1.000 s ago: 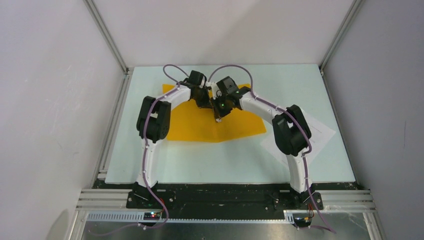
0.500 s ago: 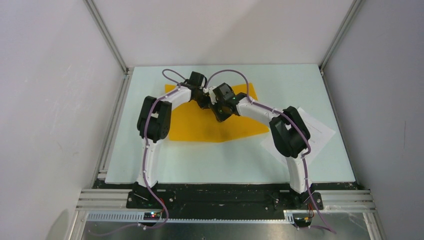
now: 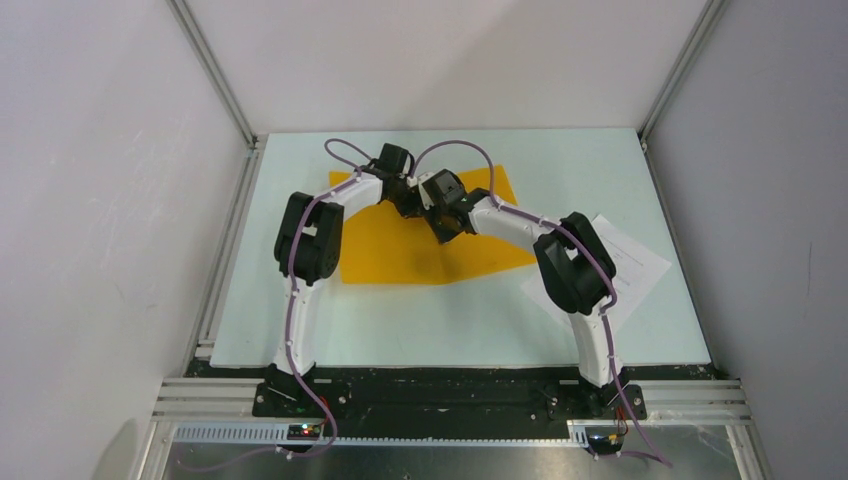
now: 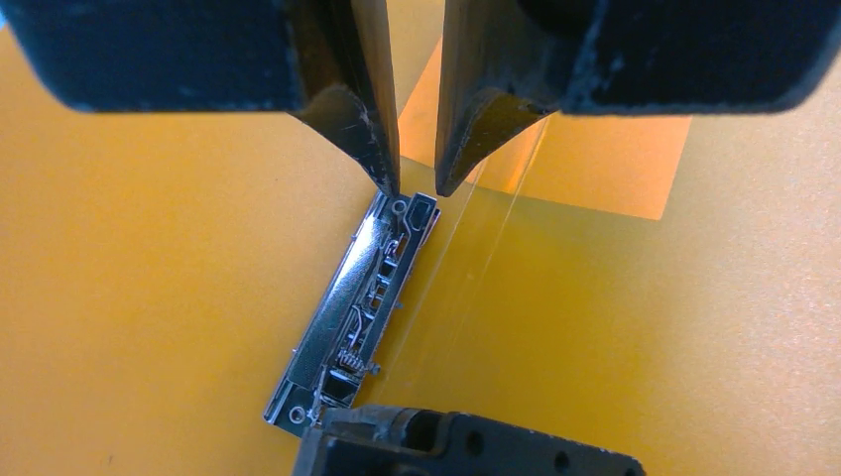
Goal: Put the files into the folder
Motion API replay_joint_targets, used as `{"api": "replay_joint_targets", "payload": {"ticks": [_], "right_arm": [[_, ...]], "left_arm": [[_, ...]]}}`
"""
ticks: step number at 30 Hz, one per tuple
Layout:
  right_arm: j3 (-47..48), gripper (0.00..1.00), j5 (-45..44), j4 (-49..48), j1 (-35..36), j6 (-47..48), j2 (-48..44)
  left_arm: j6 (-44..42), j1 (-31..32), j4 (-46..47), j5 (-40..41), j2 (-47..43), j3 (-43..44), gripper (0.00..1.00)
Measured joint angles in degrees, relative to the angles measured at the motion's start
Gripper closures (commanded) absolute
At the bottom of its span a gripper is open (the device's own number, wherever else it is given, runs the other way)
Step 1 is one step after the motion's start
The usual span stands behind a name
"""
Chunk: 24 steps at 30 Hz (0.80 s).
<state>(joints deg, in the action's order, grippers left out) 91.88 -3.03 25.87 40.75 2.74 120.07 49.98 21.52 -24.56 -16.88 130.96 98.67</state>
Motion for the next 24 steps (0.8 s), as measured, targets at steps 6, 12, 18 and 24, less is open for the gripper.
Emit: {"api": "replay_joint_targets", "payload": {"ticks": [6, 12, 18, 24], "right_arm": [[0.0, 0.82, -0.2, 0.0, -0.2, -0.8, 0.3], [0.0, 0.92, 1.0, -0.1, -0.1, -1.3, 0.4], [0.0, 0.88, 1.5, -0.1, 0.0, -1.7, 1.4], [0.1, 0.84, 1.5, 0.2, -0.1, -1.7, 2.1]], "left_arm": [[0.0, 0.0, 0.0, 0.0, 0.0, 0.0, 1.00], [0.0, 0.0, 0.0, 0.0, 0.0, 0.0, 1.00], [0.0, 0.0, 0.0, 0.0, 0.0, 0.0, 1.00], [0.0, 0.0, 0.0, 0.0, 0.0, 0.0, 1.00]]}}
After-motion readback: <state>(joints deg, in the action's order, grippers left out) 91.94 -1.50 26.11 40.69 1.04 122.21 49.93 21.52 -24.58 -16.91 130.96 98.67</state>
